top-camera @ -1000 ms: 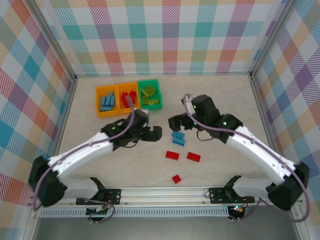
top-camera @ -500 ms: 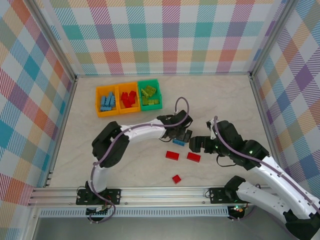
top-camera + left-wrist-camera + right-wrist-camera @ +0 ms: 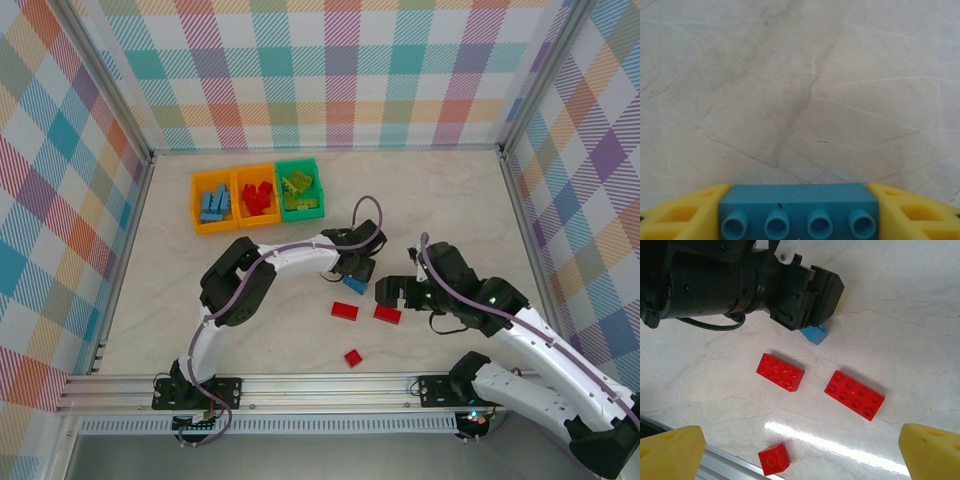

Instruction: Sort the legos into containers by color

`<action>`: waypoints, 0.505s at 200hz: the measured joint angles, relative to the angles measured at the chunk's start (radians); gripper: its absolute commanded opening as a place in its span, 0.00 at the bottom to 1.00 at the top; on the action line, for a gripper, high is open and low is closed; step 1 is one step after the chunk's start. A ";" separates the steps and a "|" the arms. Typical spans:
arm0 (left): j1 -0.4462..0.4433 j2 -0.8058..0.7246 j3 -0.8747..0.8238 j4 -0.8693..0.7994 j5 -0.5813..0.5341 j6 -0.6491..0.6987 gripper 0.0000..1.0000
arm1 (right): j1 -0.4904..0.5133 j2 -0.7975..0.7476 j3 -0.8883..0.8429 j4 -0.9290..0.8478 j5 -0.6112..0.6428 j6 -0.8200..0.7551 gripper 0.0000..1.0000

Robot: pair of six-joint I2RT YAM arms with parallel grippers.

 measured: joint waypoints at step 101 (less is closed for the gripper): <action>0.304 -0.394 -0.170 0.063 -0.088 0.000 0.47 | 0.000 0.053 0.000 0.081 -0.026 0.000 1.00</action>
